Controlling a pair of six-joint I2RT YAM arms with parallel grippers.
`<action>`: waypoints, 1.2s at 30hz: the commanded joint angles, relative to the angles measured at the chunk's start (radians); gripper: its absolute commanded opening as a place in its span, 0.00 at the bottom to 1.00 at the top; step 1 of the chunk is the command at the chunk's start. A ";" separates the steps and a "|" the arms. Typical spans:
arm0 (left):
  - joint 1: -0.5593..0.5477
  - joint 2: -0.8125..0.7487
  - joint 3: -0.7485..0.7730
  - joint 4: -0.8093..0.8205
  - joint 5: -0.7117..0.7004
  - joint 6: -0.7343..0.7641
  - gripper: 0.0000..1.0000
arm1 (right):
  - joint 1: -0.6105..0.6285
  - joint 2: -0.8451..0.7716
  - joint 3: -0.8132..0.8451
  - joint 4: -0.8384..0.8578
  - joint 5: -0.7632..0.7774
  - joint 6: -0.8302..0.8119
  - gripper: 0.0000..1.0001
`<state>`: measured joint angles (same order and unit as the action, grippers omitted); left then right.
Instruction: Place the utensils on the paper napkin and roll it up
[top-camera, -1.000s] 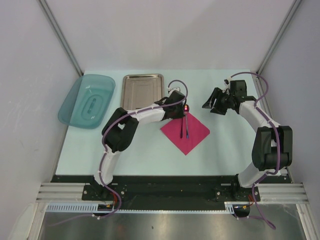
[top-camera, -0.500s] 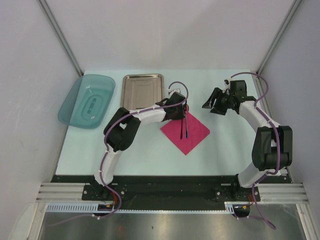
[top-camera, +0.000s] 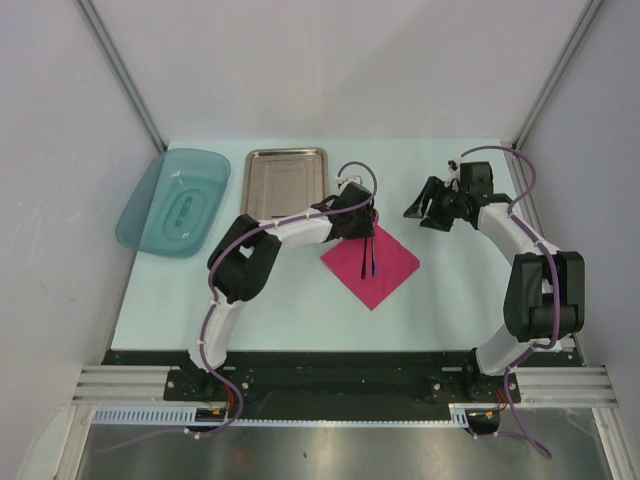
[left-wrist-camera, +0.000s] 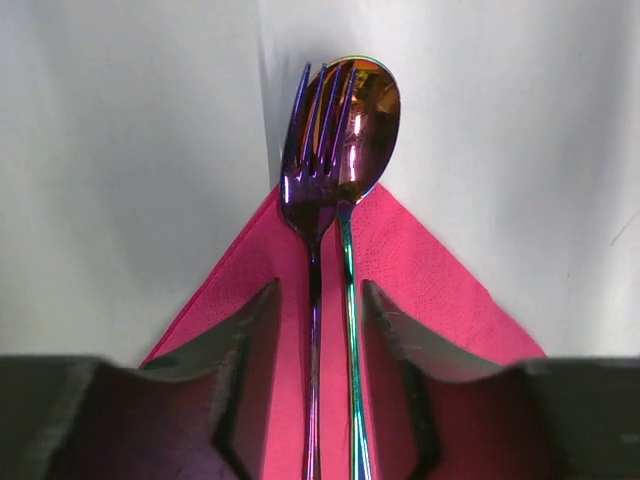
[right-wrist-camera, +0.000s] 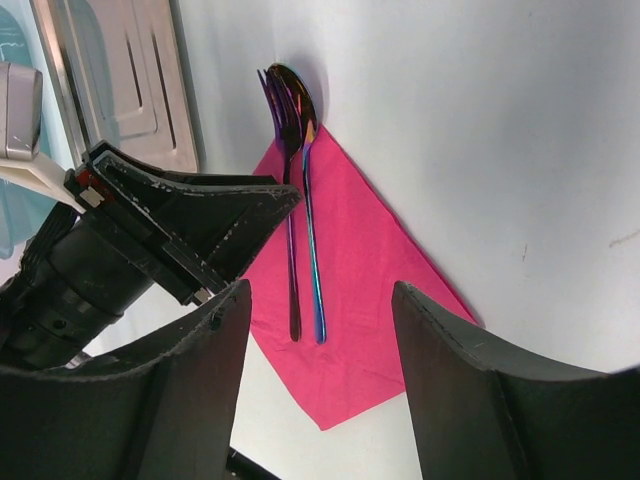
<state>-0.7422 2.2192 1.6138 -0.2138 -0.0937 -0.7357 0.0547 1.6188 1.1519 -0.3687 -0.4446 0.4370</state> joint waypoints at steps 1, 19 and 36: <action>-0.003 -0.105 0.006 0.004 0.019 0.050 0.50 | -0.004 -0.019 0.002 0.024 -0.025 -0.009 0.64; -0.192 -0.688 -0.718 0.192 0.416 1.254 0.73 | -0.006 -0.008 -0.055 -0.030 -0.302 -0.152 0.68; -0.332 -0.369 -0.574 0.206 0.342 1.431 0.52 | -0.044 -0.008 -0.064 -0.084 -0.321 -0.175 0.68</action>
<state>-1.0779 1.8019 0.9859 -0.0235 0.2649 0.6437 0.0212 1.6192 1.0931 -0.4408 -0.7345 0.2775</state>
